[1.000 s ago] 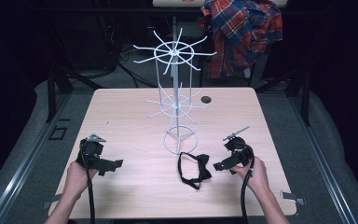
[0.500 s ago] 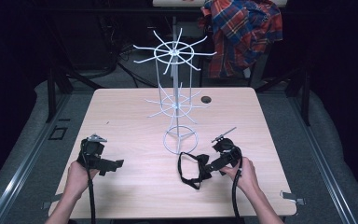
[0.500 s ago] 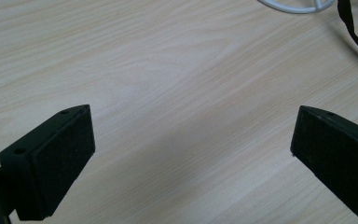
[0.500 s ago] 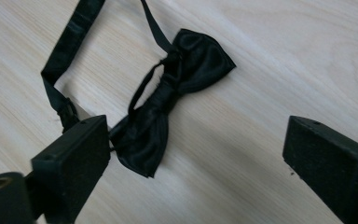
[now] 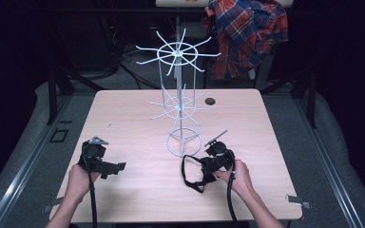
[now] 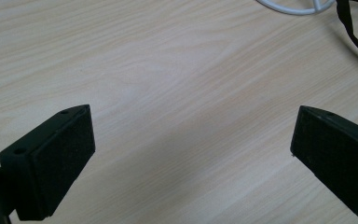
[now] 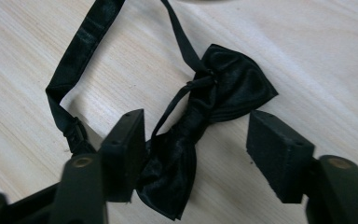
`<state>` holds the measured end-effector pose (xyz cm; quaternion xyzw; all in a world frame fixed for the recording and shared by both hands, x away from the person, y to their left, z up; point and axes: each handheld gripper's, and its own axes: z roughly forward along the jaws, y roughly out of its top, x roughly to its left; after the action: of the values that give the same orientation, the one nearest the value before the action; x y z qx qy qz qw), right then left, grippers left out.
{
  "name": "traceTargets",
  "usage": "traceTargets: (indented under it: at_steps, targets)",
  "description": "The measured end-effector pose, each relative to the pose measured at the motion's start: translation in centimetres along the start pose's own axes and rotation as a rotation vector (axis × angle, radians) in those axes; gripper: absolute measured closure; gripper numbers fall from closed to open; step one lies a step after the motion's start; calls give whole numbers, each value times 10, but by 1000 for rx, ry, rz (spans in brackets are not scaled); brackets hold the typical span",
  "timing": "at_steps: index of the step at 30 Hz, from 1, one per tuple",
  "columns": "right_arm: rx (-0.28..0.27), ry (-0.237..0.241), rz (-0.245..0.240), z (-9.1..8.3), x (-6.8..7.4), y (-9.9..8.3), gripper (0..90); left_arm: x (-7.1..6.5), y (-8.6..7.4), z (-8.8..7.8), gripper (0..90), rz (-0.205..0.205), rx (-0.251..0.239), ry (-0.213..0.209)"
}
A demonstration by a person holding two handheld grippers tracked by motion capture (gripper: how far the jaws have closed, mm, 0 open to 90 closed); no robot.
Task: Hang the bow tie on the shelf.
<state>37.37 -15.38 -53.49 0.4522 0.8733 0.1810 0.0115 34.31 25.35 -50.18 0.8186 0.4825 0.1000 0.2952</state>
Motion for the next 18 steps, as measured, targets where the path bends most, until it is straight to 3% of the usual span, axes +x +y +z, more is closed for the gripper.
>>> traceTargets:
  at_steps: [6, 7, 18]
  targets:
    - [10, -4, 1, 5, 3, 0, 476, 0, 0, -1, 0, 6, -4, 4]
    - [24, -32, -15, 4, 4, 1, 497, -1, 0, -1, 0, 6, -3, 3]
    - [37, -46, -15, 10, 7, 0, 554, -1, 0, -1, 0, 14, -7, 8]
